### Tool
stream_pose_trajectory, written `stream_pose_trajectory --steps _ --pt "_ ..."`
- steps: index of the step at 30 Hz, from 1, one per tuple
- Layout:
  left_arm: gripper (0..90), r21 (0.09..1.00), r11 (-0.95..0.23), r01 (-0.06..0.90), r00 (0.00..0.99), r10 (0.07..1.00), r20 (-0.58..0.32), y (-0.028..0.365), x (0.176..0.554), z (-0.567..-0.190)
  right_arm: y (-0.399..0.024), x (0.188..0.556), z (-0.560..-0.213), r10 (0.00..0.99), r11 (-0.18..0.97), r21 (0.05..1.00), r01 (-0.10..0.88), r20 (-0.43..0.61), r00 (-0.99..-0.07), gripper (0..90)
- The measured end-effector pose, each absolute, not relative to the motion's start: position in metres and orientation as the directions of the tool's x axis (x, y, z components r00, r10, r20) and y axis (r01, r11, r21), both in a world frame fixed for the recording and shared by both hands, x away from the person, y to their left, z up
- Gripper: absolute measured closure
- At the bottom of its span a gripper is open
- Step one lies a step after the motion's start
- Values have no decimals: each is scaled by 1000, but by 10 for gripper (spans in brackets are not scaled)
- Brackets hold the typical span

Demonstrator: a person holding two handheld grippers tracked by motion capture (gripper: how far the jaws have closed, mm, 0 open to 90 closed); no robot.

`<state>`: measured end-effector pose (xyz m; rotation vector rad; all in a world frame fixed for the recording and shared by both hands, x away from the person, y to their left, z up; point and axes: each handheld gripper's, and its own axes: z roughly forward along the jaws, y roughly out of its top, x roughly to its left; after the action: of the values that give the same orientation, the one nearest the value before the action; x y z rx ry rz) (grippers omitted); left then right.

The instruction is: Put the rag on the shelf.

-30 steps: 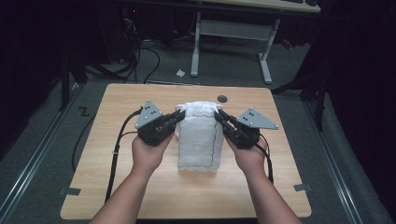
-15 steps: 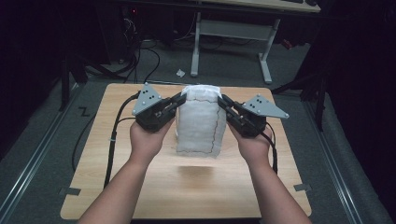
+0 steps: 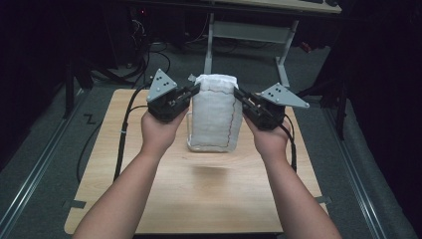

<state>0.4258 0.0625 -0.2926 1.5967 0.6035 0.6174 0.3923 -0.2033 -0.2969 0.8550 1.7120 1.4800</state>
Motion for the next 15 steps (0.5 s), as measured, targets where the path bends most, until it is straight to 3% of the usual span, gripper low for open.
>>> stream_pose_trajectory --steps 15 --pt "862 993 -113 38 699 713 55 57 462 -282 -205 437 -291 853 93 994 65 -46 -520 830"
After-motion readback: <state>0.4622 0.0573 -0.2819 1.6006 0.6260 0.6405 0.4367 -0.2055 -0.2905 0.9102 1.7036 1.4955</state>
